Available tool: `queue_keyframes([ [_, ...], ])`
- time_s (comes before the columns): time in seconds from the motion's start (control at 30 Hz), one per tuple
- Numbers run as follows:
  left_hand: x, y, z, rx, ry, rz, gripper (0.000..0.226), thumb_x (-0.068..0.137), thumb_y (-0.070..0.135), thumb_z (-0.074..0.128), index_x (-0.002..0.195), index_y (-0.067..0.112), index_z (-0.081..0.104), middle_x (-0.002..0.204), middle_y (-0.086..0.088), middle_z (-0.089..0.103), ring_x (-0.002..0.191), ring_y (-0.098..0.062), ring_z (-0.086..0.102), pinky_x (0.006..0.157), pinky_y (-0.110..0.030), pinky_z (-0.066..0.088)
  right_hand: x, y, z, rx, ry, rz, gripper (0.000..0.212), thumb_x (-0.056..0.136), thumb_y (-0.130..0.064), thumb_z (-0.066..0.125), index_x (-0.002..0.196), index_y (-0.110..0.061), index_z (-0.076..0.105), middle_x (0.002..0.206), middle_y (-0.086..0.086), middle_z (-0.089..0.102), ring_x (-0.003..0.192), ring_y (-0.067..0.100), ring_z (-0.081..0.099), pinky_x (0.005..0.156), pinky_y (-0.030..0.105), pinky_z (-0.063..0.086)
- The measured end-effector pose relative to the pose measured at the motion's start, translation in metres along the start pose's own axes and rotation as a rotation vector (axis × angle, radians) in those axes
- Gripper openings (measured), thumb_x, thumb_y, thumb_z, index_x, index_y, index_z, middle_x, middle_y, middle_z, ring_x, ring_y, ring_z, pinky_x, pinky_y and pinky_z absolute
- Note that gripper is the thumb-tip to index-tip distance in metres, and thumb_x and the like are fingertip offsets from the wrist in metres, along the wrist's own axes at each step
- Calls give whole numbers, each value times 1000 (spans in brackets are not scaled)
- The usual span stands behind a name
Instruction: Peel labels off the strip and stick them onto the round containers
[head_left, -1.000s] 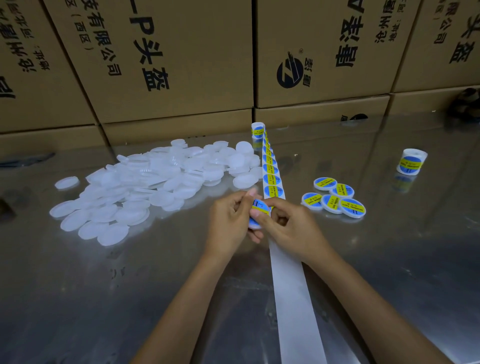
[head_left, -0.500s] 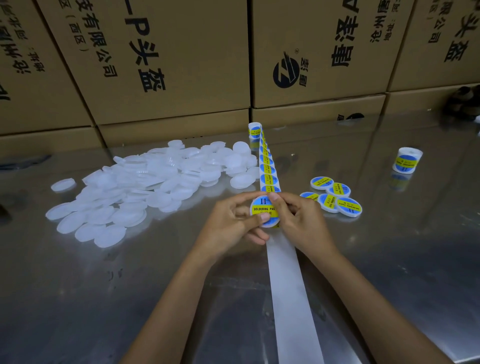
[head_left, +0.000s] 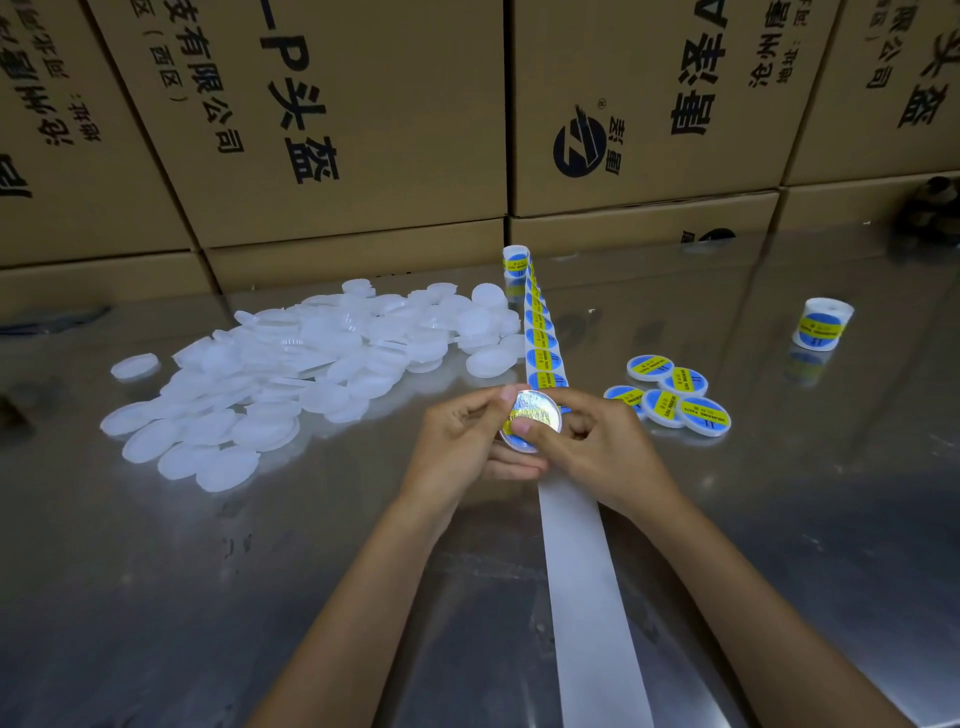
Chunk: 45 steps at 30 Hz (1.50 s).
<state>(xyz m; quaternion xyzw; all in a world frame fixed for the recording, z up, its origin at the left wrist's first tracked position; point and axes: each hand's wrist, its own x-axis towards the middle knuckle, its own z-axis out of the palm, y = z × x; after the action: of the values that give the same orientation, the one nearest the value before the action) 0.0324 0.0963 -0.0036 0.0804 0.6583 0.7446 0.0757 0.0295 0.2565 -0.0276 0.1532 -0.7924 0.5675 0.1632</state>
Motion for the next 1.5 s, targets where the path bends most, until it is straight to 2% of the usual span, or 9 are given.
queue_keyframes([
  [0.13, 1, -2, 2, 23, -58, 18, 19, 100, 25, 59, 114, 19, 71, 91, -14, 77, 74, -35, 76, 63, -32, 62, -1, -1, -2, -55, 55, 4, 12, 95, -35, 64, 92, -39, 75, 46, -4, 37, 47, 9, 26, 46, 23, 23],
  [0.3, 4, -3, 4, 28, -101, 16, 33, 90, 6, 72, 119, 21, 66, 89, -16, 77, 71, -32, 76, 62, -30, 60, 0, -4, -2, -41, 123, 37, 25, 99, -32, 55, 83, -26, 73, 65, 23, 60, 58, 16, 43, 54, 36, 35],
  [0.43, 5, -5, 3, 34, -22, 55, 32, 89, 11, 74, 119, 19, 68, 84, -15, 77, 65, -31, 75, 57, -30, 60, 0, -6, 0, -47, 106, 116, 52, 102, -40, 45, 70, -2, 57, 51, 12, 45, 52, 13, 41, 55, 36, 35],
  [0.53, 7, -6, 2, 5, 61, 82, 28, 93, 15, 70, 120, 17, 67, 81, -13, 77, 60, -28, 74, 54, -28, 59, -1, -6, 2, -151, 17, 162, 55, 101, -45, 45, 69, -2, 53, 45, -5, 46, 48, 8, 40, 54, 29, 35],
  [0.67, 9, -10, -2, 22, 109, 84, 21, 98, 24, 63, 115, 16, 72, 79, -11, 77, 61, -26, 74, 53, -26, 58, 1, -3, 1, -95, -5, 165, 53, 99, -36, 55, 59, -2, 48, 50, 1, 38, 50, 7, 30, 48, 21, 25],
  [0.83, 22, -27, -8, 179, 331, 142, 21, 101, 27, 58, 114, 17, 72, 85, -3, 75, 81, -15, 73, 67, -27, 60, 8, 5, -9, -165, 240, 285, 54, 102, -42, 47, 63, -4, 51, 51, 0, 43, 54, 9, 39, 50, 21, 30],
  [1.03, 32, -39, -16, 610, 349, 228, 27, 98, 15, 59, 122, 19, 69, 98, 15, 70, 96, -3, 65, 79, -1, 43, 16, 15, -37, 612, 516, 696, 37, 106, -31, 40, 79, -13, 58, 55, -2, 39, 46, 10, 31, 43, 21, 29],
  [1.23, 47, -40, -14, 907, 304, 246, 41, 96, 9, 55, 136, 9, 58, 138, -7, 55, 125, -23, 52, 107, -32, 40, 16, 15, -46, 940, 635, 740, 23, 103, -15, 39, 89, -5, 55, 65, 4, 41, 51, 12, 36, 38, 17, 35],
  [1.5, 89, -37, -11, 1088, 227, 217, 57, 100, 14, 50, 154, 12, 33, 166, -5, 19, 153, -20, 14, 121, -34, 19, 19, 17, -42, 783, 536, 746, 23, 92, -4, 40, 91, -6, 63, 56, 2, 44, 50, 14, 37, 45, 24, 36],
])
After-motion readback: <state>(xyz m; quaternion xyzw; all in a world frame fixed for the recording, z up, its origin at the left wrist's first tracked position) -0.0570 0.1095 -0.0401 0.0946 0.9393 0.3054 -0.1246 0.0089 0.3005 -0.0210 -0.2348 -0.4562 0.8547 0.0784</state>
